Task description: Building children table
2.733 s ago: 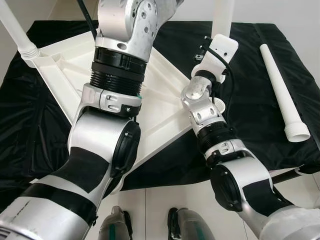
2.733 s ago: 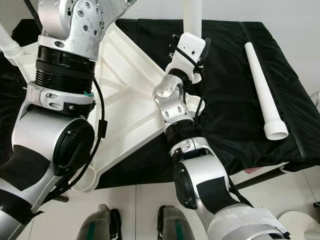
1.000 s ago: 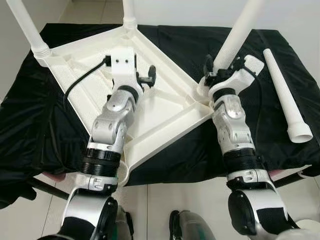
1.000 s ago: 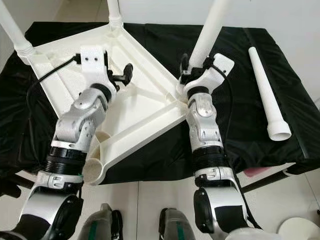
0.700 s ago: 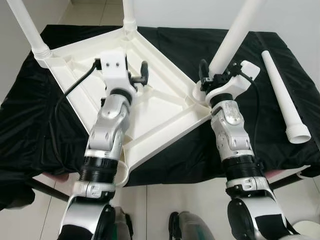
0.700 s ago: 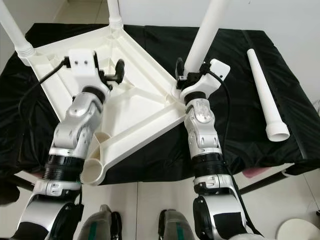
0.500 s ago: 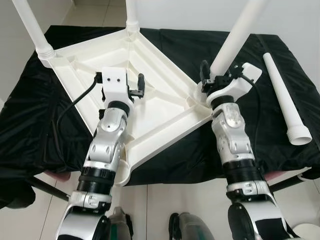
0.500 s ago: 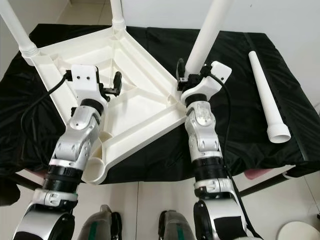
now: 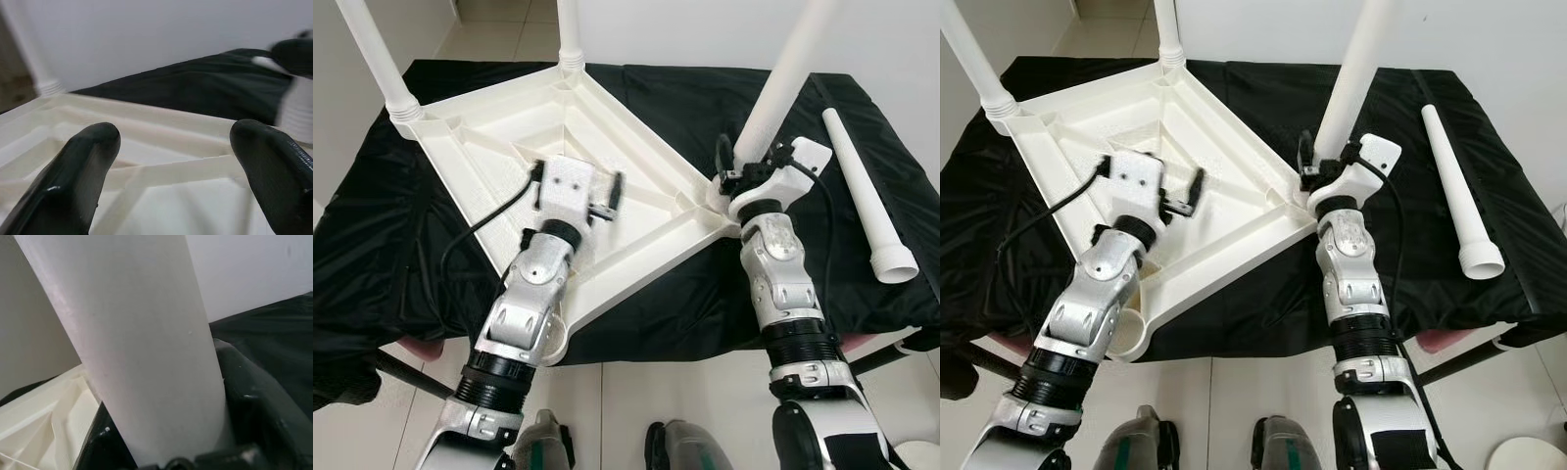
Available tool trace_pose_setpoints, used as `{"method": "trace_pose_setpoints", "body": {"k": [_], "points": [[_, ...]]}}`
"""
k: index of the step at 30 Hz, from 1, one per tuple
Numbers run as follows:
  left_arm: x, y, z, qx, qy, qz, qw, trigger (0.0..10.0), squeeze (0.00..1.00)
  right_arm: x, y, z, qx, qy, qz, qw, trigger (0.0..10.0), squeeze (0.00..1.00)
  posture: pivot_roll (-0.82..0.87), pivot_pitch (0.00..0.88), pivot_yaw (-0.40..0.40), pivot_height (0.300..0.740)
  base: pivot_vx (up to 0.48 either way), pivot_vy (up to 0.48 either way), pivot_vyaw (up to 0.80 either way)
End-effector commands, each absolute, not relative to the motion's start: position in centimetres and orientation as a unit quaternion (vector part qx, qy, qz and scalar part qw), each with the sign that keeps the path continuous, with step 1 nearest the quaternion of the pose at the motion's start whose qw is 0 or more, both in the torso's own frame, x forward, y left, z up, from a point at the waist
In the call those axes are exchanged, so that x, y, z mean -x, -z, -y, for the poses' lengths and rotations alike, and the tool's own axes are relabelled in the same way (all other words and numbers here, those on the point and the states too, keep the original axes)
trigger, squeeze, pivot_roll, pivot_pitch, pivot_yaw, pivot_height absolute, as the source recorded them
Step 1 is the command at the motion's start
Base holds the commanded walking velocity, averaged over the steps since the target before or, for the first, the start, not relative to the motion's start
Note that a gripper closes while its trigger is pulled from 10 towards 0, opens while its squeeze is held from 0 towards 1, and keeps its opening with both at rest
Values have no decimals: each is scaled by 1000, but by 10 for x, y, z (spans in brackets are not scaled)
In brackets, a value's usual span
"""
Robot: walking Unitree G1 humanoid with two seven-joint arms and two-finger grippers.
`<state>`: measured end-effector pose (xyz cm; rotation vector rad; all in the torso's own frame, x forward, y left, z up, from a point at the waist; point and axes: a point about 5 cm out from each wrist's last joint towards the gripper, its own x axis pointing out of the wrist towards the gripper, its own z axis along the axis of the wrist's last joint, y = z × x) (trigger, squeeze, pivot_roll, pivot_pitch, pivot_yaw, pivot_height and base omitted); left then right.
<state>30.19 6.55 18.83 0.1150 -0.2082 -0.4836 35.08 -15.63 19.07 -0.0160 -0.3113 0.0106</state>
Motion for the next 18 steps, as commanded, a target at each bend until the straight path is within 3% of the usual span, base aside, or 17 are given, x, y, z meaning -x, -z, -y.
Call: {"method": "trace_pose_setpoints", "body": {"k": [1,18], "points": [[-302,-184,-60,-61,263,77,960,10000,0,-353,-203,160,15,5,183,983,10000,0,-117,5,21,740,0,0,0],[-308,-170,-7,-119,367,-40,922,10000,0,-349,-218,177,5,54,223,973,10000,0,-127,24,52,740,0,0,0]]}}
